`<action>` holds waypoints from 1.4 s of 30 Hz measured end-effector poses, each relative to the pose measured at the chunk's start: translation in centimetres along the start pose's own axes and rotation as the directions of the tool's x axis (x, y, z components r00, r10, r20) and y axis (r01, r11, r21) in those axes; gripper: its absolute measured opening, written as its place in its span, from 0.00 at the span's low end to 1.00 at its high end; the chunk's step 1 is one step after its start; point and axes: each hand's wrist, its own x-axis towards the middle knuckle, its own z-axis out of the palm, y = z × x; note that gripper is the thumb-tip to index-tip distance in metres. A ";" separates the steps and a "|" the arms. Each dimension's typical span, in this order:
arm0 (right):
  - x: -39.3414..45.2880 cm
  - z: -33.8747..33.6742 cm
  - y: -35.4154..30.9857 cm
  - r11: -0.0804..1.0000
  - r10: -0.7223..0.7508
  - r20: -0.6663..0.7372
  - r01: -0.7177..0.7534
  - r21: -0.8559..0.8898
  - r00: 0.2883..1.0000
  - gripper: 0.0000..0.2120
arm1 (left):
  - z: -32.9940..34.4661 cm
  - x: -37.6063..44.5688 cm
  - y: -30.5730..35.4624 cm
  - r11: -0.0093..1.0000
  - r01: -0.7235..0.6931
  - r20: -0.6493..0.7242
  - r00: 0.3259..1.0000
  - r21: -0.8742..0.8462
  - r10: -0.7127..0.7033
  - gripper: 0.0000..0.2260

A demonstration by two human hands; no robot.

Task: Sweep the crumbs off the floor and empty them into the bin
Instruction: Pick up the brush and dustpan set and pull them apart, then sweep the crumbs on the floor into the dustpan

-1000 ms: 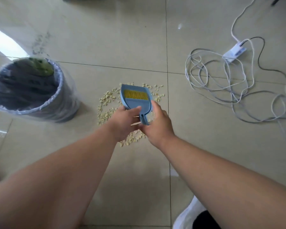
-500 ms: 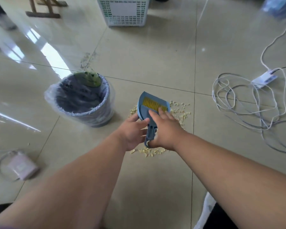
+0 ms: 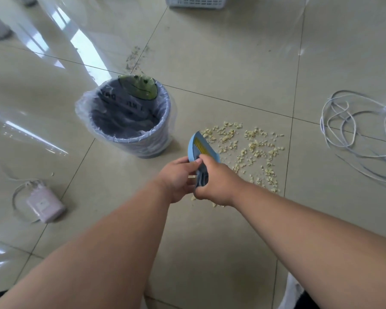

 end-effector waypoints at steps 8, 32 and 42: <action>1.7 1.3 1.4 0.936 0.168 -0.155 -0.108 0.335 0.974 0.19 | -3.2 0.6 1.5 0.982 0.118 -0.029 0.993 0.146 -0.115 0.12; 5.1 9.3 8.2 0.852 0.491 -0.151 -0.436 0.290 0.858 0.01 | -14.9 1.1 -2.1 0.626 0.379 -0.449 0.892 0.681 -0.052 0.24; 4.9 5.9 11.3 0.860 0.507 -0.315 -0.494 0.128 0.802 0.04 | -13.4 1.9 -3.6 0.650 0.368 -0.393 0.912 0.665 -0.115 0.29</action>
